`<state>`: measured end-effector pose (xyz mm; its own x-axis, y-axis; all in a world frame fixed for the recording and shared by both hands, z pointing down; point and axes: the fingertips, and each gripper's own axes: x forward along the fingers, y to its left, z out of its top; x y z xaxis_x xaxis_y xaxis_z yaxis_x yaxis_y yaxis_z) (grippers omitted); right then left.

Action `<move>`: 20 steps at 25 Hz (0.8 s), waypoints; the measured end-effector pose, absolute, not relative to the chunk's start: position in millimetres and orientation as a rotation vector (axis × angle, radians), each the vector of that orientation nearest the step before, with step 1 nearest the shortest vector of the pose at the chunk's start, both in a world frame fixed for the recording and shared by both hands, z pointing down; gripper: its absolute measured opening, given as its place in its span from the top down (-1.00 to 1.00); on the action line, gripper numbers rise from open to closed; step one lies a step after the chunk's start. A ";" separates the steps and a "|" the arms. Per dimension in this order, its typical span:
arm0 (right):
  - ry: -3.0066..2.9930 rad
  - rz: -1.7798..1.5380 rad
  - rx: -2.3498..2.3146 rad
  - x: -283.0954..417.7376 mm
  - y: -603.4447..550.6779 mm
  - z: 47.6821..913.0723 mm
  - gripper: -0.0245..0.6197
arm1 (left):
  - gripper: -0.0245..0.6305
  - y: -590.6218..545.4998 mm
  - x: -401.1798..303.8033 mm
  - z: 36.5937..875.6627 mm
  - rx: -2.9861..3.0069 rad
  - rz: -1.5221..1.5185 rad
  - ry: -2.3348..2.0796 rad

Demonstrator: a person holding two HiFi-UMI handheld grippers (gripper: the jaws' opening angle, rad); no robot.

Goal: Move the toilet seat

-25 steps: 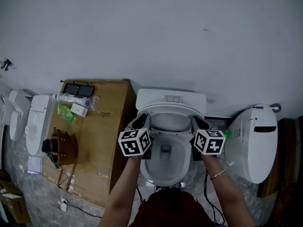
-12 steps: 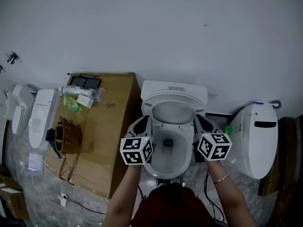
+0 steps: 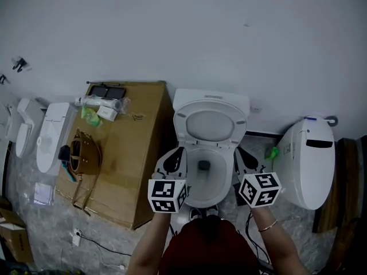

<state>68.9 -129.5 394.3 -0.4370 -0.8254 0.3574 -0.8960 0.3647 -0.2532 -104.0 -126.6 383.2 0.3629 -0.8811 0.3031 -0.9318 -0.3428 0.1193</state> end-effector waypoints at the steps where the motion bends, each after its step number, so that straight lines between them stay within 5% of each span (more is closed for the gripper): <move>1: -2.459 0.607 1.550 67.0 -122.2 392.0 0.88 | 0.83 -120.0 -104.0 380.1 2.360 0.263 -1.617; 20: -2.567 0.469 1.623 68.4 -45.9 330.0 0.88 | 0.83 -38.8 -124.9 325.7 2.416 0.146 -1.705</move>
